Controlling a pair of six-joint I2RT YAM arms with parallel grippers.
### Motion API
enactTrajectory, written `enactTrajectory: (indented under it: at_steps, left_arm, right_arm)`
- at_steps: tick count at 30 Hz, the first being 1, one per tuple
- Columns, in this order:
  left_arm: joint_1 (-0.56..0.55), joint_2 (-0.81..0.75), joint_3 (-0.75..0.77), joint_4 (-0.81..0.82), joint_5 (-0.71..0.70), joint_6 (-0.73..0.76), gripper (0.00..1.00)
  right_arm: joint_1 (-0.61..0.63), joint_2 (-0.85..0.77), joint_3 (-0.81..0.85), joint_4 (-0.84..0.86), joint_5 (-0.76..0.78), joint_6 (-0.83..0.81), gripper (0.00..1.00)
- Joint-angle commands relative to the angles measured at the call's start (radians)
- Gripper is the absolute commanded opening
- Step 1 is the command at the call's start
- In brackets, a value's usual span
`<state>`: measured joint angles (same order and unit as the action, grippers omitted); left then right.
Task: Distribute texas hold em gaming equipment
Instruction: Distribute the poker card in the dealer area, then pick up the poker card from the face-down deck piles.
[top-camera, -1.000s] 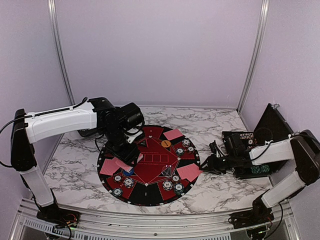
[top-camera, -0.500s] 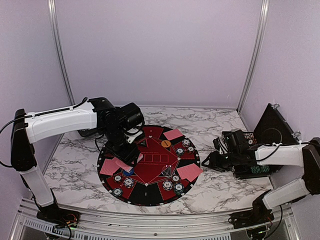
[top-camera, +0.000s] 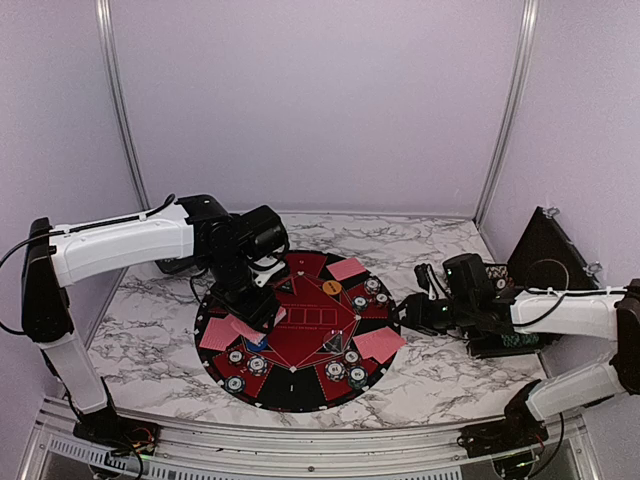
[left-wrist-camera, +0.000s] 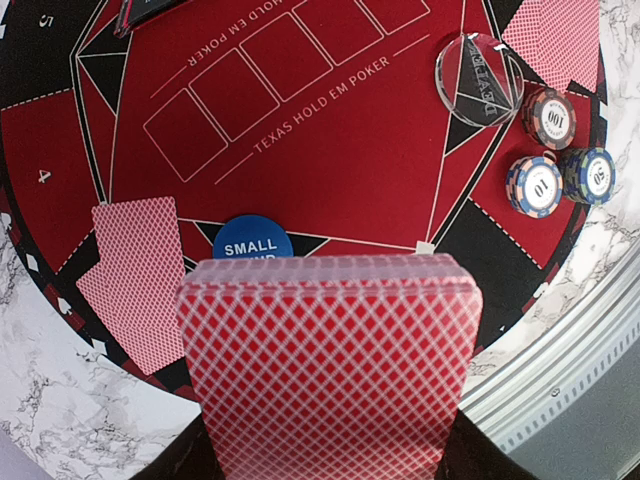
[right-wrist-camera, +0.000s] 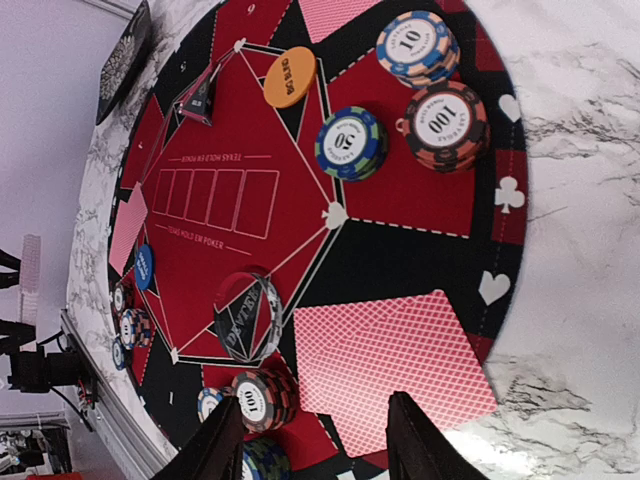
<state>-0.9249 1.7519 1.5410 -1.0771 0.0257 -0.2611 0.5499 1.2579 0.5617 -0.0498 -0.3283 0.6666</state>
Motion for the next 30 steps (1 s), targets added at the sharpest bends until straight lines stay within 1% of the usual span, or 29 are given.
enactTrajectory:
  at_steps: [1, 7, 12, 17, 23, 30]
  left_arm:
    - [-0.006, 0.011, 0.011, -0.020, -0.003, 0.001, 0.53]
    - [-0.006, 0.007, 0.013, -0.020, -0.016, -0.004, 0.53]
    - [-0.006, 0.007, 0.018, -0.020, -0.020, -0.008, 0.53]
    - [-0.006, 0.008, 0.023, -0.017, -0.020, -0.005, 0.53]
    - [-0.006, 0.016, 0.028, -0.015, -0.048, 0.007, 0.53]
    - [-0.008, 0.023, 0.037, -0.015, -0.059, 0.020, 0.53]
  right_arm:
    - [0.030, -0.026, 0.058, 0.089, 0.021, 0.052, 0.47]
    - [0.036, -0.018, 0.094, 0.170, -0.012, 0.097, 0.51]
    - [0.044, 0.047, 0.136, 0.232, -0.047, 0.113, 0.53]
    - [0.087, 0.121, 0.217, 0.242, -0.077, 0.110, 0.58]
    - [0.103, 0.219, 0.276, 0.290, -0.170, 0.144, 0.58]
    - [0.120, 0.317, 0.353, 0.283, -0.279, 0.149, 0.59]
